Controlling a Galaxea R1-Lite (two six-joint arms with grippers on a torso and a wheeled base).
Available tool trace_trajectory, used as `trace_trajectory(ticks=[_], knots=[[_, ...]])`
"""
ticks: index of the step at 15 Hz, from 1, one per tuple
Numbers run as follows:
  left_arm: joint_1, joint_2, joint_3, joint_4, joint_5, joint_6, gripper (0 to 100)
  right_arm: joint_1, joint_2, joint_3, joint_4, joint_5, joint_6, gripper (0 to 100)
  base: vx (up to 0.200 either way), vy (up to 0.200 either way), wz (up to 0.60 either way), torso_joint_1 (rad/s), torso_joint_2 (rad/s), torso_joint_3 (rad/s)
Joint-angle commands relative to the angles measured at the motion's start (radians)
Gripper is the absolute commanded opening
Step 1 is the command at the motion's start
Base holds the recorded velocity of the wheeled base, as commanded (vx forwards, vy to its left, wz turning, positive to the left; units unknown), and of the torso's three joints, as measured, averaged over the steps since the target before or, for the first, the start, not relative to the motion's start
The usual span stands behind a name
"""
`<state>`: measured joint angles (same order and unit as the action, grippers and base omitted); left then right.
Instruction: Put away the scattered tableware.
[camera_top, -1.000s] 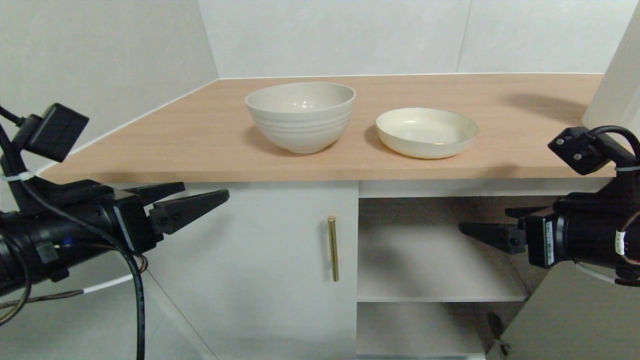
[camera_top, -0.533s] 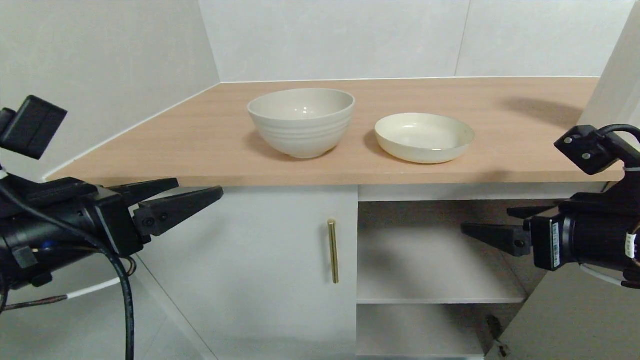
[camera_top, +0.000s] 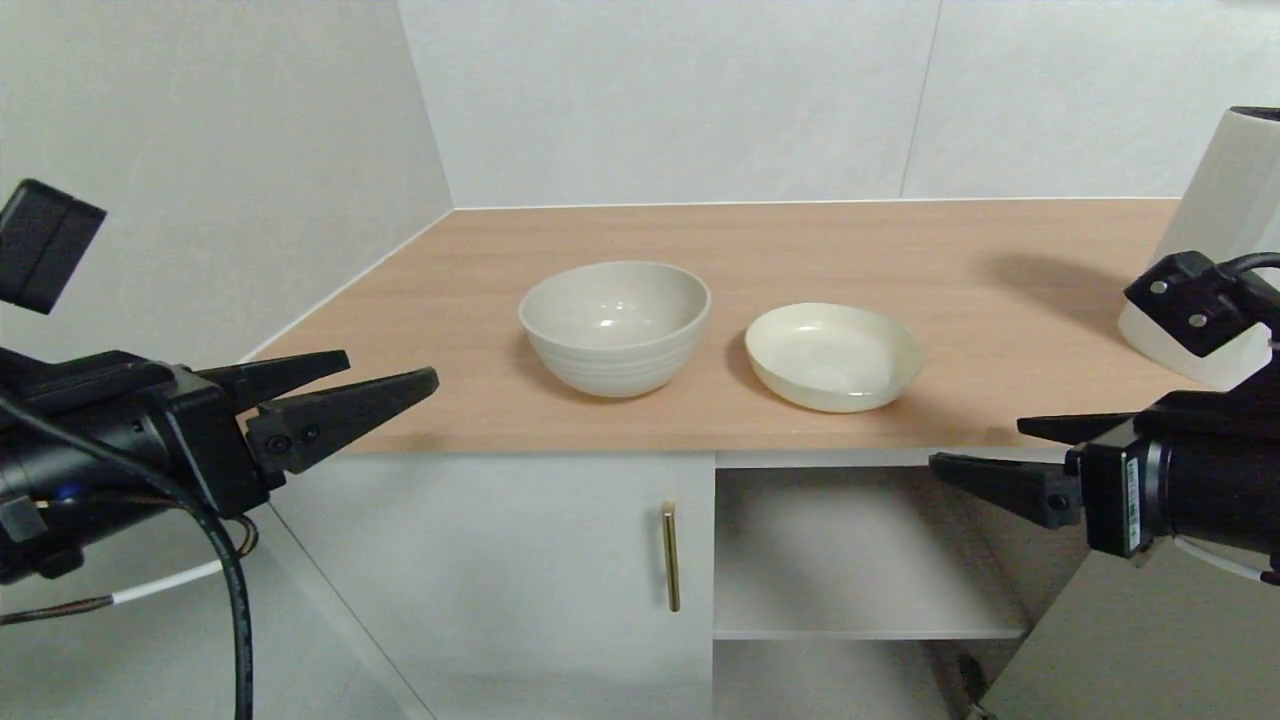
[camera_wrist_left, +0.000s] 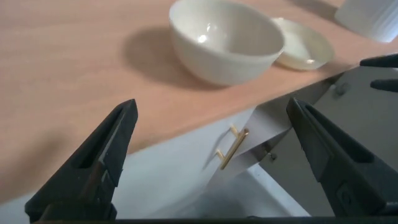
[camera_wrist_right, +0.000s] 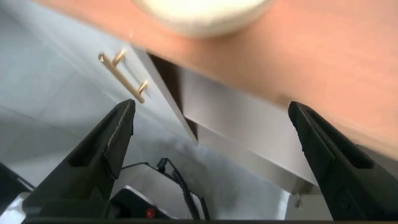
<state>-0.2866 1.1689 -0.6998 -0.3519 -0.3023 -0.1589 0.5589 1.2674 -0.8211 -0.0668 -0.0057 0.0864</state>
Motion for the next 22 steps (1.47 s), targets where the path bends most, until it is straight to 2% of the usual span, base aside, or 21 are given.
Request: trace_trajectory(ticks=[1,4,11,13,16,18,19,21,22], knots=[[0.000,0.015,0.000,-0.001,-0.003,-0.001,100,0.001,-0.002,0.000,-0.001,0.000,0.000,100,0.000,0.000,0.00,0.173,-0.47,-0.295],[0.000,0.067,0.002,-0.002,-0.020,-0.001,100,-0.001,0.004,0.002,-0.001,0.000,0.000,100,0.000,0.000,0.00,0.180,-0.47,-0.282],[-0.002,0.123,0.003,0.007,-0.017,-0.001,100,-0.001,0.013,0.002,-0.005,0.001,0.000,100,0.000,0.000,0.00,0.195,-0.46,-0.265],[-0.002,0.155,0.002,0.005,-0.012,-0.013,100,-0.001,0.030,0.000,-0.005,0.000,0.000,100,0.000,0.000,0.00,0.063,-0.13,-0.081],[-0.022,0.163,-0.024,0.007,-0.014,-0.126,100,-0.002,0.093,-0.059,0.018,-0.034,0.027,100,0.000,0.000,0.00,0.011,-0.02,-0.009],[-0.032,0.195,-0.055,0.027,-0.008,-0.208,100,-0.002,0.164,-0.162,0.117,-0.089,0.142,100,0.000,0.000,0.00,0.000,0.00,0.000],[-0.032,0.215,-0.089,0.079,0.003,-0.258,100,-0.002,0.202,-0.196,0.134,-0.106,0.193,100,0.000,0.000,0.00,0.000,0.00,0.000],[-0.032,0.256,-0.195,0.258,0.019,-0.386,100,-0.008,0.285,-0.233,0.133,-0.160,0.256,100,0.000,0.000,0.00,0.000,0.00,0.000],[-0.032,0.275,-0.231,0.320,0.019,-0.427,100,-0.010,0.320,-0.248,0.131,-0.189,0.274,100,0.000,0.000,0.00,0.000,0.00,0.000]])
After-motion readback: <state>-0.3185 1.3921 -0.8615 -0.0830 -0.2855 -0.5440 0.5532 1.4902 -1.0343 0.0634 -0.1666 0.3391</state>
